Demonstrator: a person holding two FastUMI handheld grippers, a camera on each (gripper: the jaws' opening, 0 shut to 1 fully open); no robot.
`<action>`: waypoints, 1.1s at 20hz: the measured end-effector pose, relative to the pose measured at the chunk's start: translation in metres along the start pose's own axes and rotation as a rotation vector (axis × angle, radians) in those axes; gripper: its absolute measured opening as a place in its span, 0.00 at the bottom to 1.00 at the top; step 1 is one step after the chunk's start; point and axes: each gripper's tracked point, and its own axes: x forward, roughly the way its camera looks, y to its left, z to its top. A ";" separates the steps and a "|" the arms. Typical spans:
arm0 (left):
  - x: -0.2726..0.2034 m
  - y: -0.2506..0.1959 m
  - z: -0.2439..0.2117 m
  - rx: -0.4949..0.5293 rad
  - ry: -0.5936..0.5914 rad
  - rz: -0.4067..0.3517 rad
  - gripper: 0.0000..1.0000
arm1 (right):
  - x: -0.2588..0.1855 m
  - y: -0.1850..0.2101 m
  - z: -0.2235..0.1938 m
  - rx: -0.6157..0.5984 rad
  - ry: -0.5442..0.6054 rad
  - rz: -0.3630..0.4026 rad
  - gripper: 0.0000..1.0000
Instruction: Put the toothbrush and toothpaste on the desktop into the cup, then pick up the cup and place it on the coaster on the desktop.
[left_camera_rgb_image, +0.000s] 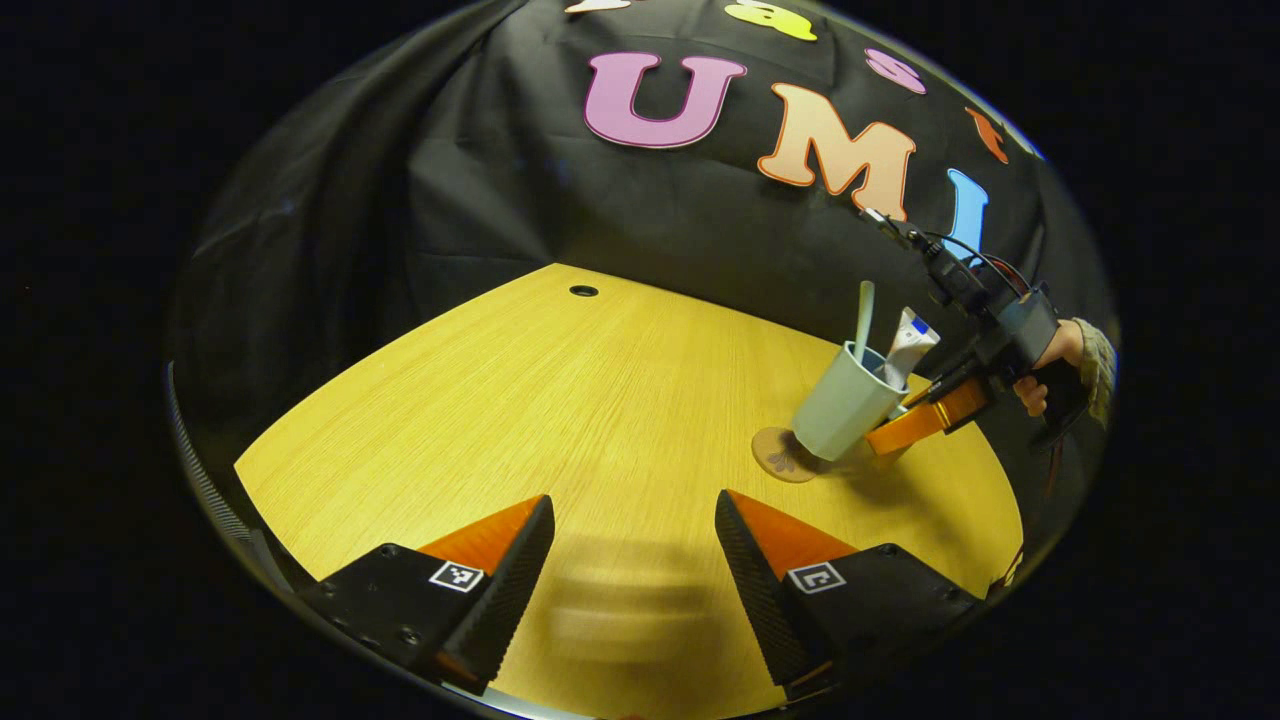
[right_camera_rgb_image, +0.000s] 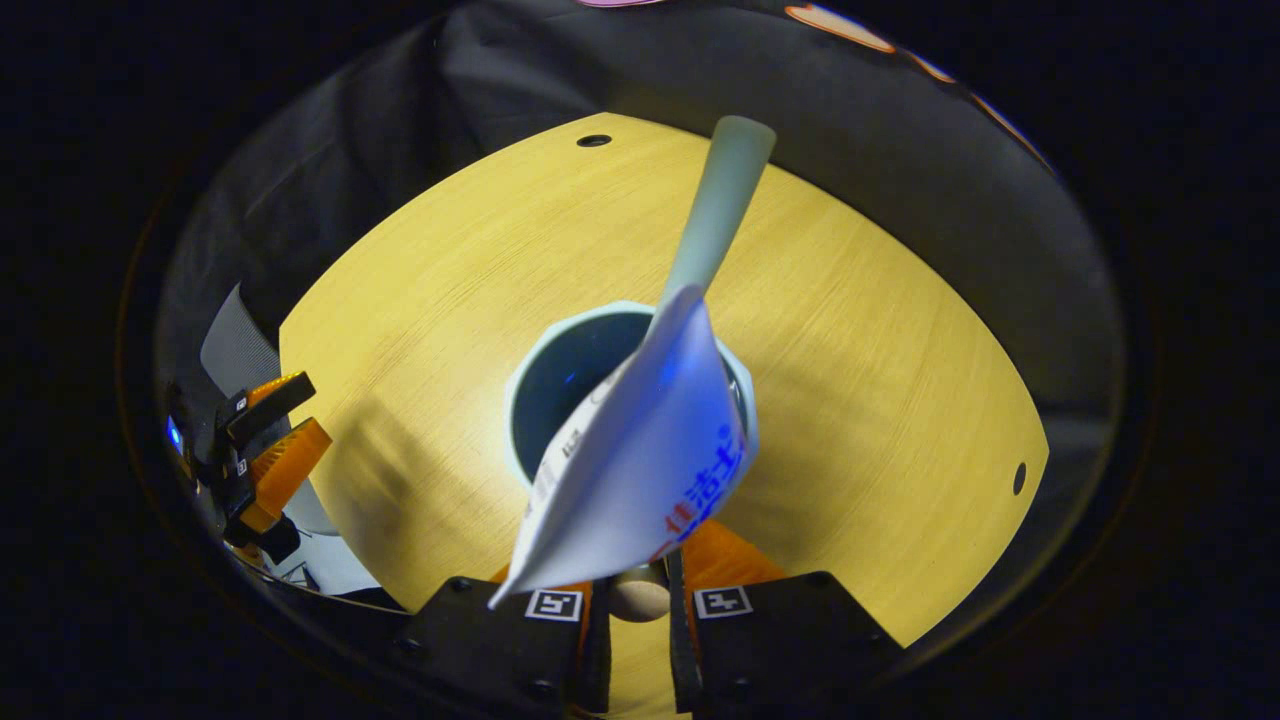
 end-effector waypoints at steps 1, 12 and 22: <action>0.001 0.003 0.000 0.000 0.002 0.005 0.94 | 0.002 0.001 0.001 -0.008 0.006 -0.001 0.27; 0.003 0.022 -0.012 -0.003 0.052 0.037 0.94 | 0.022 0.008 0.004 -0.039 0.078 -0.006 0.26; 0.003 0.007 -0.010 -0.002 0.047 0.008 0.94 | -0.033 -0.011 0.007 0.020 0.005 0.045 0.62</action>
